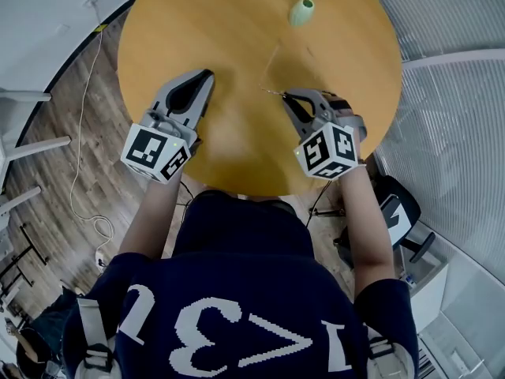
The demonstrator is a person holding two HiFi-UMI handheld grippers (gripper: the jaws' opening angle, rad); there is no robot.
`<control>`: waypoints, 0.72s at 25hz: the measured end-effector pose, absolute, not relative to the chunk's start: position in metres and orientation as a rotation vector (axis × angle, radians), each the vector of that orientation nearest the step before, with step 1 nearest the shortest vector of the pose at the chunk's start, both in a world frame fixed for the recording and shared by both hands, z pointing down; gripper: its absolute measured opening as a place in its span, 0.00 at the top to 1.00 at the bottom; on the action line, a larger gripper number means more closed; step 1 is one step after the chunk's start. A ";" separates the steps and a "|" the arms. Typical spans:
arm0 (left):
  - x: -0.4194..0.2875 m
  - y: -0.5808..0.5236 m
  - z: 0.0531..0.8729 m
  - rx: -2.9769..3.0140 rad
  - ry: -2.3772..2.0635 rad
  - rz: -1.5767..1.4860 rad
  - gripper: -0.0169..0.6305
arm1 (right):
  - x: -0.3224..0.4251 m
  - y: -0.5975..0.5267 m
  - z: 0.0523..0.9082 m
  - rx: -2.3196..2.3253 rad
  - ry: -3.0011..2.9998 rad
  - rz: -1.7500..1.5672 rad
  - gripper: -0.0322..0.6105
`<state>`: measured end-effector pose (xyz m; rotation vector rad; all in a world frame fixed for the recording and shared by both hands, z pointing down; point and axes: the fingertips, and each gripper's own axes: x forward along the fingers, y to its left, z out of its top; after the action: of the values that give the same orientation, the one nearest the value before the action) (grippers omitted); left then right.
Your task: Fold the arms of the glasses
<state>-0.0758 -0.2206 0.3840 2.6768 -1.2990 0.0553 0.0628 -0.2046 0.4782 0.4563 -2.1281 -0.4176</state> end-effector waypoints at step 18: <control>-0.031 -0.220 0.331 2.722 -0.827 -0.063 0.92 | 0.054 -0.162 0.383 0.272 -2.173 -0.608 0.89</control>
<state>-0.0307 -0.2200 0.3315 2.7219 -0.8269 -0.0627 0.0543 -0.1616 0.3826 0.2718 -2.1734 -0.6077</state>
